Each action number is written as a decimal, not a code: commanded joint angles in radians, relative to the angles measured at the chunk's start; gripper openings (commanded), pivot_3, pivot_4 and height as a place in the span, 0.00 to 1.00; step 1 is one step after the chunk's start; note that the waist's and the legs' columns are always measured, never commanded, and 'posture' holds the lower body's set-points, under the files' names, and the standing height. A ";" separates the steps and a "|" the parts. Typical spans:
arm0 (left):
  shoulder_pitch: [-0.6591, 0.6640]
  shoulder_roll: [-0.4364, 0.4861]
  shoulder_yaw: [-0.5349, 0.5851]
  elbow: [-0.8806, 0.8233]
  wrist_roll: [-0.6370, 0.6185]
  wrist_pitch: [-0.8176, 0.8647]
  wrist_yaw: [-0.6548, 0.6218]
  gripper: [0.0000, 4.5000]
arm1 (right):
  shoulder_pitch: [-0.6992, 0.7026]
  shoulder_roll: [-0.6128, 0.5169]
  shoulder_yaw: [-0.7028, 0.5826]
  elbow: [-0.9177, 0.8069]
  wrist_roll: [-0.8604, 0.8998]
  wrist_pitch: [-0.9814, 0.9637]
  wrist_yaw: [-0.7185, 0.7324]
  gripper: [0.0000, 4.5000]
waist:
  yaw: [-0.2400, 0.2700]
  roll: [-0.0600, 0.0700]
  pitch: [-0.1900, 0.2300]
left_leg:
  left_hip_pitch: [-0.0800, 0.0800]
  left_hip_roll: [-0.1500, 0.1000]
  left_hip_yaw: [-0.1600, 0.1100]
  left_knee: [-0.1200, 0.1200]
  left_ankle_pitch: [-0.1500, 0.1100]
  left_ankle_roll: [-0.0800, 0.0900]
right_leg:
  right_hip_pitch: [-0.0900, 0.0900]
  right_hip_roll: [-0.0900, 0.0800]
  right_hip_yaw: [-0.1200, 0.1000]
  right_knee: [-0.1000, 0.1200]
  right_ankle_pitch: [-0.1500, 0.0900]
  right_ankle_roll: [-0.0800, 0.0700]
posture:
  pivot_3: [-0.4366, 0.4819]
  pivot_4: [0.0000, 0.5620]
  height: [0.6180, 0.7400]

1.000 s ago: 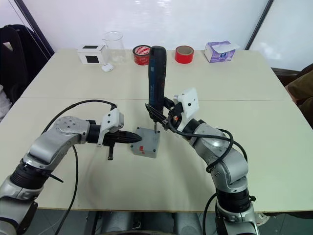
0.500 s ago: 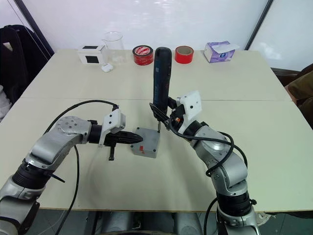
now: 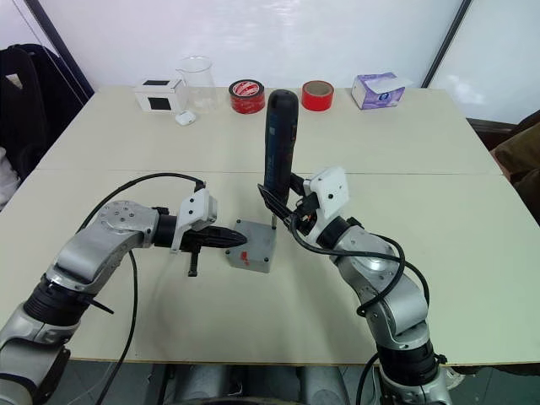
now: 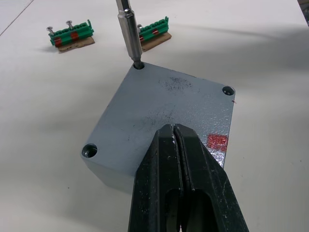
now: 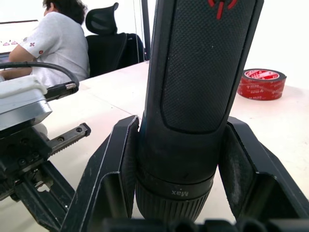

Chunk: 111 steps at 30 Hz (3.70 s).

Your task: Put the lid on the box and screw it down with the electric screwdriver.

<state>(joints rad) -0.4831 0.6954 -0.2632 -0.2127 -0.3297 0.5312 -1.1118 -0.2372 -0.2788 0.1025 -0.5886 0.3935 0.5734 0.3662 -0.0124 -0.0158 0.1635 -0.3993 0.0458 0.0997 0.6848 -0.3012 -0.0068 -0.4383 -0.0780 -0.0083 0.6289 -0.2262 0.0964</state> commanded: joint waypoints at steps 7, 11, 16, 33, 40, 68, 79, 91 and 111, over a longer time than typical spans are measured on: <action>0.019 -0.009 -0.024 0.017 0.034 -0.001 -0.001 0.00 | 0.036 -0.021 0.080 0.075 -0.052 0.012 0.017 0.40 | 0.000 -0.004 -0.005 | 0.010 0.000 0.000 -0.001 -0.001 0.002 | 0.010 0.000 0.000 0.000 -0.002 -0.003 | 0.48 0.27 1.00; 0.024 -0.013 -0.022 0.009 0.035 0.004 0.004 0.00 | 0.041 -0.019 0.089 0.082 -0.059 0.003 0.024 0.40 | 0.000 -0.006 -0.008 | 0.011 0.001 0.000 -0.001 -0.001 0.002 | 0.010 0.000 0.000 0.000 -0.002 -0.003 | 0.48 0.27 1.00; 0.030 -0.019 -0.022 -0.001 0.037 0.012 0.011 0.00 | 0.065 -0.017 0.086 0.088 -0.056 -0.009 0.029 0.40 | 0.000 -0.008 -0.013 | 0.011 0.001 0.000 -0.001 -0.001 0.002 | 0.010 0.000 0.000 0.000 -0.002 -0.003 | 0.48 0.27 1.00; 0.025 -0.044 -0.022 0.015 0.047 0.005 0.013 0.00 | 0.036 -0.013 0.056 0.083 -0.040 -0.011 0.028 0.40 | 0.000 -0.010 -0.014 | 0.011 0.001 -0.004 -0.001 -0.001 0.002 | 0.010 0.000 0.000 0.000 -0.004 -0.006 | 0.48 0.27 1.00; 0.028 -0.075 -0.015 0.020 0.040 0.012 0.027 0.00 | -0.136 -0.034 -0.101 -0.007 0.124 0.114 0.021 0.40 | 0.001 -0.009 -0.012 | 0.010 0.001 -0.004 -0.001 -0.001 0.002 | 0.009 0.000 0.000 -0.001 -0.004 -0.006 | 0.48 0.27 1.00; 0.045 -0.046 0.033 -0.377 -0.185 0.195 0.092 0.00 | -0.406 -0.881 -0.170 0.648 0.689 1.041 0.056 0.40 | 0.000 0.001 0.000 | -0.009 0.000 -0.003 -0.002 -0.006 0.010 | -0.005 0.000 0.001 -0.013 0.001 0.002 | 0.48 0.27 1.00; 0.069 -0.005 0.056 -0.358 -0.205 0.179 0.086 0.00 | -0.437 -0.862 0.013 0.828 0.424 0.941 0.210 0.40 | 0.000 0.003 0.001 | -0.009 -0.003 0.001 0.000 -0.006 0.010 | -0.005 -0.002 0.004 -0.015 0.000 0.000 | 0.48 0.27 1.00; 0.097 0.014 0.142 -0.332 -0.228 0.189 0.130 0.00 | -0.463 -0.856 0.110 0.883 0.231 0.836 0.366 0.99 | 0.002 0.002 0.001 | -0.008 -0.002 0.001 0.001 -0.006 0.010 | -0.003 -0.002 0.004 -0.015 0.001 0.003 | 0.48 0.27 1.00; 0.088 0.006 0.113 0.019 -0.035 0.043 0.161 0.00 | -0.097 -0.714 -0.056 -0.055 0.327 0.484 0.494 0.99 | 0.026 0.000 0.001 | -0.011 -0.003 0.001 0.002 -0.006 0.010 | -0.003 -0.004 -0.001 -0.014 0.002 0.004 | 0.48 0.27 1.00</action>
<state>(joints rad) -0.3847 0.7079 -0.1394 -0.1543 -0.3852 0.5972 -0.9585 -0.3366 -1.0078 0.0437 -0.5998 0.7453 1.1013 0.8866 0.0132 -0.0153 0.1650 -0.4099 0.0425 0.1015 0.6886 -0.3077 0.0034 -0.4405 -0.0827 -0.0083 0.6146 -0.2247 0.0994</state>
